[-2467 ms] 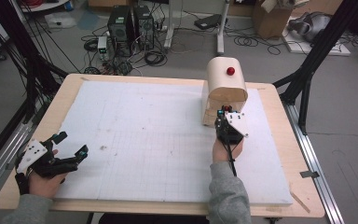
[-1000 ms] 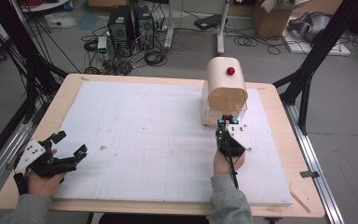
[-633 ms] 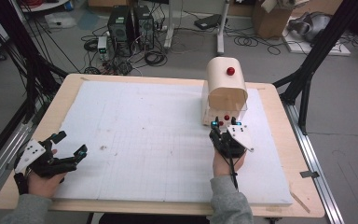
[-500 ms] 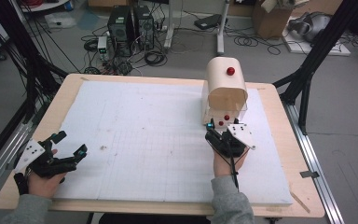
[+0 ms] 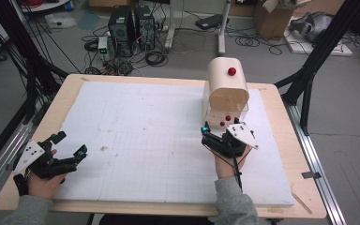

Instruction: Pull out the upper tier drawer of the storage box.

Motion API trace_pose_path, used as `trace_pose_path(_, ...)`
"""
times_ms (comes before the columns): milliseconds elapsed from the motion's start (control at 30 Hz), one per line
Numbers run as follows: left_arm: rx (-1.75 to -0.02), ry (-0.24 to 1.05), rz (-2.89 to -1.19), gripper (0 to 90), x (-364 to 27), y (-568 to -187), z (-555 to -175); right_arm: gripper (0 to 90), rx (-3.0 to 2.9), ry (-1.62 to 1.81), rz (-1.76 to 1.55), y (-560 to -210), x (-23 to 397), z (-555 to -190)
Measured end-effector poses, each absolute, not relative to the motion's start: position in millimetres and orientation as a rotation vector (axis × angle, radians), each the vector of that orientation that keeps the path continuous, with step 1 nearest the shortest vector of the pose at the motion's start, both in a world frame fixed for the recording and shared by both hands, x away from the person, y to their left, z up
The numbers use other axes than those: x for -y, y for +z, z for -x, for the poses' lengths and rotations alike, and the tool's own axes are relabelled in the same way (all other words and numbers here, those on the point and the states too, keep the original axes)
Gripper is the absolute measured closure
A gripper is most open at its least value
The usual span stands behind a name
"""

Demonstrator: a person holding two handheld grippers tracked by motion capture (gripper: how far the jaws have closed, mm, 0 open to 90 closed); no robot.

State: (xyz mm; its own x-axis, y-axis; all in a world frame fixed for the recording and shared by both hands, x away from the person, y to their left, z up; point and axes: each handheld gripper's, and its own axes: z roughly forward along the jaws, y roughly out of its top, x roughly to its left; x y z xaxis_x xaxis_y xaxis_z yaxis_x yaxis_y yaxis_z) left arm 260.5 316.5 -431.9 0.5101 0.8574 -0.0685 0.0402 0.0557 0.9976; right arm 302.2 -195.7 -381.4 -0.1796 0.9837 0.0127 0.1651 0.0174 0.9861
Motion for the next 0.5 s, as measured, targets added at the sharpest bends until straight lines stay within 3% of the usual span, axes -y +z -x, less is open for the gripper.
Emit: trace_pose_path(500,-0.814,0.711,-1.405,1.7,-306.0,-427.6,-254.0,0.0,-1.75,1.451,-0.97,-376.7,245.1,-276.9)
